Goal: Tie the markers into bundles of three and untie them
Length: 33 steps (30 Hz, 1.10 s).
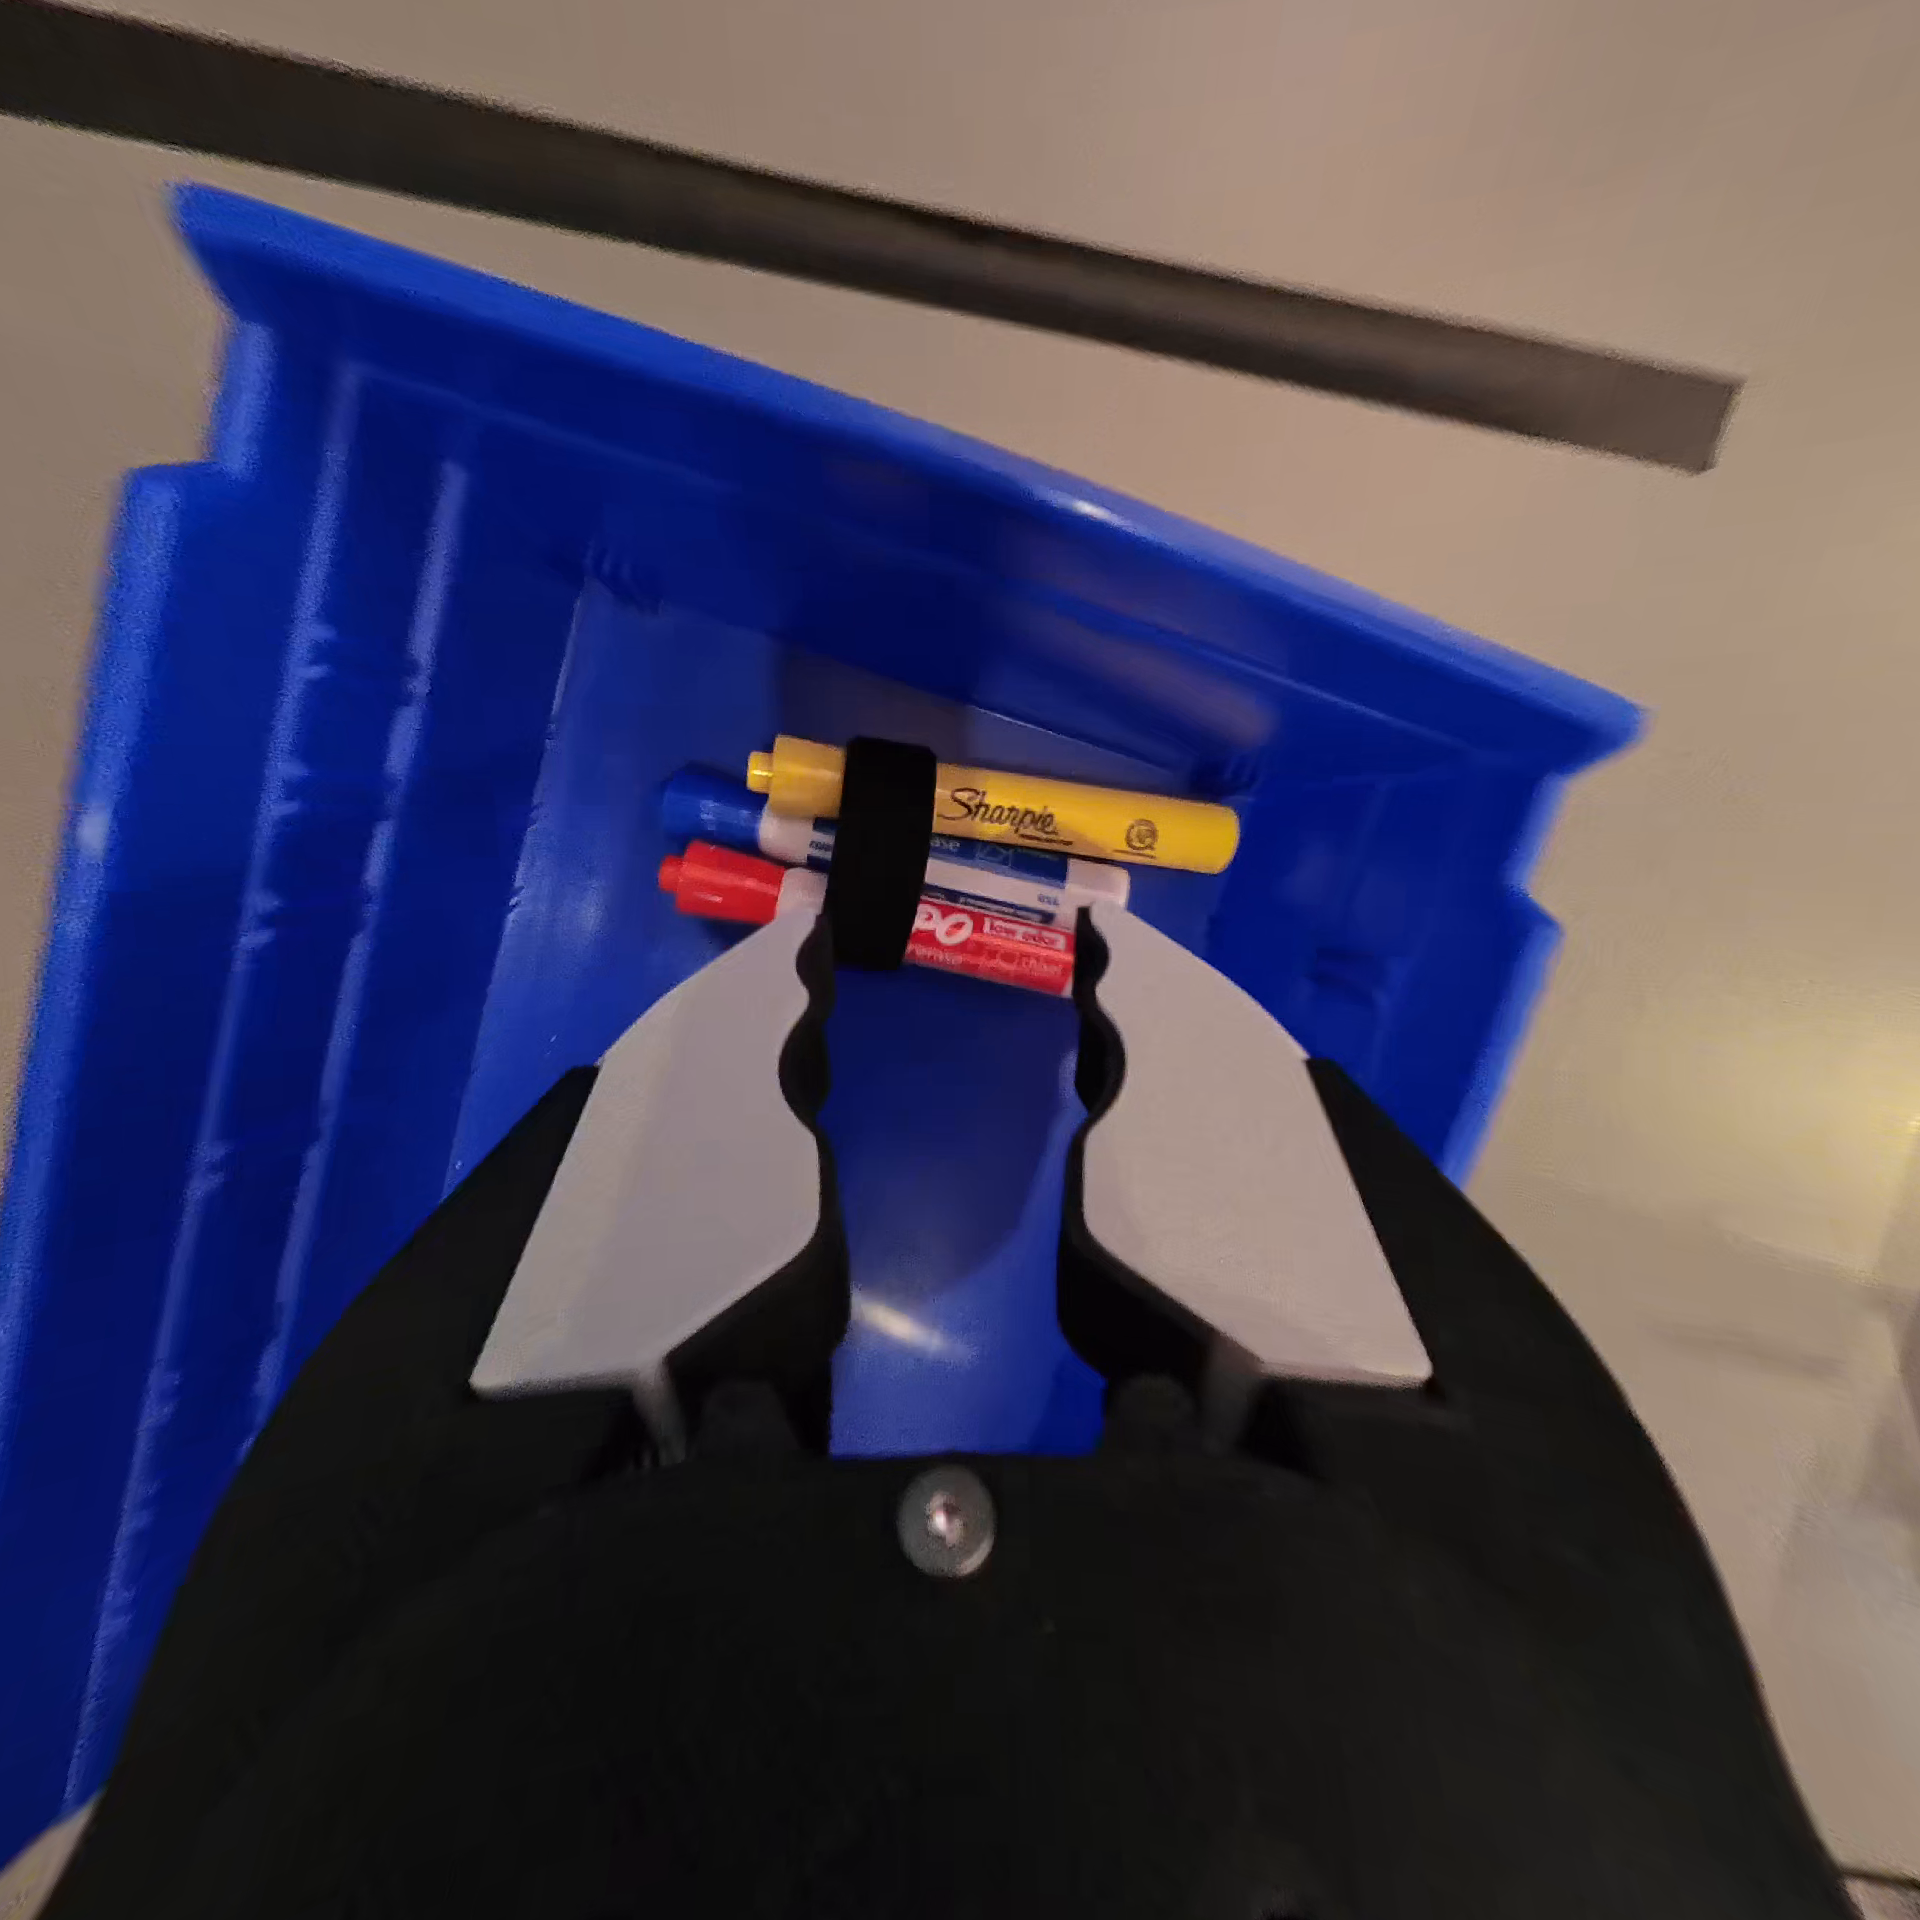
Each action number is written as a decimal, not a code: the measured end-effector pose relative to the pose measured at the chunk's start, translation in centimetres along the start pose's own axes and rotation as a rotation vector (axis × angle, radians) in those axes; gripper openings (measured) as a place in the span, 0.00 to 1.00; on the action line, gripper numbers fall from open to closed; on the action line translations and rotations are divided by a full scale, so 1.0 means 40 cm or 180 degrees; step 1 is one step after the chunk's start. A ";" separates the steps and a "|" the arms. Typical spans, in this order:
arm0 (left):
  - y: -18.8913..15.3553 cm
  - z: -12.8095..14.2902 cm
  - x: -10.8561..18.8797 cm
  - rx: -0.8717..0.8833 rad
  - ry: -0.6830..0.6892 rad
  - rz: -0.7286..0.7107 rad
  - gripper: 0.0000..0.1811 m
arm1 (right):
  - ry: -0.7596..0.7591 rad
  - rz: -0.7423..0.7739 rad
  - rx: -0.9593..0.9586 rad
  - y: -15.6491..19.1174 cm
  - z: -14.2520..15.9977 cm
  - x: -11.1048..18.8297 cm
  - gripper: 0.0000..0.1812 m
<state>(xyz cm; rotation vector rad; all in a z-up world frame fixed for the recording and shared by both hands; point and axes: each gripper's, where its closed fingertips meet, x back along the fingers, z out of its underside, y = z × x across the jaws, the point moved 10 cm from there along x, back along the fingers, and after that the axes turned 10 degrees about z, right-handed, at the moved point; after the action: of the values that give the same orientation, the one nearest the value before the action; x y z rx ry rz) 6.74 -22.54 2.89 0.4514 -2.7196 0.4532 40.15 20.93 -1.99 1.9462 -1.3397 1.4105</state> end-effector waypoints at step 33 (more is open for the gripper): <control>0.290 0.157 0.343 0.1027 0.2745 -0.1550 0.22 | -0.3773 -0.1225 0.0227 0.029 0.099 0.325 0.24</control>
<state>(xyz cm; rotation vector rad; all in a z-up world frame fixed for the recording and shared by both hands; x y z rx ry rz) -11.43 -17.81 -0.36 0.7596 -1.6484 0.7353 41.67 11.34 7.57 3.0144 -1.1394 0.0132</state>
